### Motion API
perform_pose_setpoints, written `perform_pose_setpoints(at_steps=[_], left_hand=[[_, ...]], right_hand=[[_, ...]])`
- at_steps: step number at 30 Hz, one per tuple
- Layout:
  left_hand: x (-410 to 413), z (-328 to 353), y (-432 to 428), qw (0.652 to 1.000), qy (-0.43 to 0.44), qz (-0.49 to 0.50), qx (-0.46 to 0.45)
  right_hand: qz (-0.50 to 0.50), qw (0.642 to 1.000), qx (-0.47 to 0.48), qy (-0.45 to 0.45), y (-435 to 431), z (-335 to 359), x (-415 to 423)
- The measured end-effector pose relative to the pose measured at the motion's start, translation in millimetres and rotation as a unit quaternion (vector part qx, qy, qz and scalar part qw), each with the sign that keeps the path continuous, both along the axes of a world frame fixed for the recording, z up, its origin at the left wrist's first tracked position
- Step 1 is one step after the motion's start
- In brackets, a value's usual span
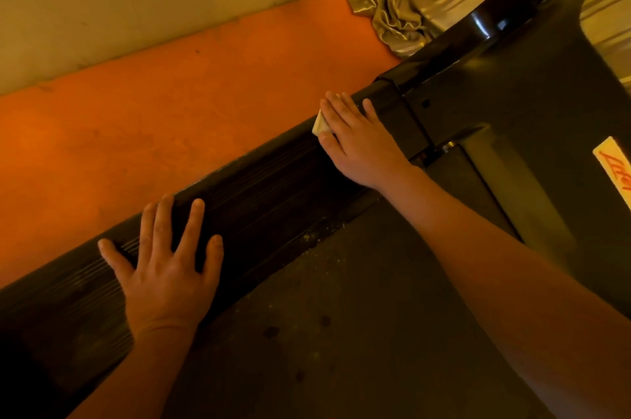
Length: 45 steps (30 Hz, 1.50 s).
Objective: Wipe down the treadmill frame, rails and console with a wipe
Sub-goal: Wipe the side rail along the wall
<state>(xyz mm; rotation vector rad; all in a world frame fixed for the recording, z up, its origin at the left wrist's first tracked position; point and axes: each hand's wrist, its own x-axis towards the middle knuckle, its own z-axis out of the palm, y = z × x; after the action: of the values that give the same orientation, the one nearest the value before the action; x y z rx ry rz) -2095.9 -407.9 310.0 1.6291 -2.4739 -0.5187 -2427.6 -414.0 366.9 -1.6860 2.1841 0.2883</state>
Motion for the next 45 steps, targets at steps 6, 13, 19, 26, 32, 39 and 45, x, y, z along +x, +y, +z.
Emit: perform_pose_setpoints(at_steps=[6, 13, 19, 26, 32, 39, 45], left_hand=[[2, -1, -2, 1.000, -0.008, -0.007, 0.000], [2, -1, -2, 1.000, -0.012, -0.005, 0.005], [0, 0, -1, 1.000, -0.006, -0.004, -0.003], [1, 1, -1, 1.000, -0.001, -0.005, -0.008], [2, -2, -2, 1.000, -0.013, -0.003, -0.006], [2, -2, -1, 1.000, -0.013, -0.006, -0.009], [2, -2, -2, 1.000, -0.017, -0.008, -0.010]], right_hand=[[0.033, 0.999, 0.034, -0.013, 74, 9, -12], [0.010, 1.000, 0.018, -0.002, 43, 8, -18], [-0.008, 1.000, -0.001, -0.006, 29, 1, -20], [-0.004, 1.000, 0.020, -0.017, 80, 7, -16], [-0.004, 1.000, -0.009, -0.002, 16, 0, -26], [0.025, 0.999, -0.017, -0.022, 57, 2, -33], [0.059, 0.998, 0.017, 0.010, 74, 11, -51]])
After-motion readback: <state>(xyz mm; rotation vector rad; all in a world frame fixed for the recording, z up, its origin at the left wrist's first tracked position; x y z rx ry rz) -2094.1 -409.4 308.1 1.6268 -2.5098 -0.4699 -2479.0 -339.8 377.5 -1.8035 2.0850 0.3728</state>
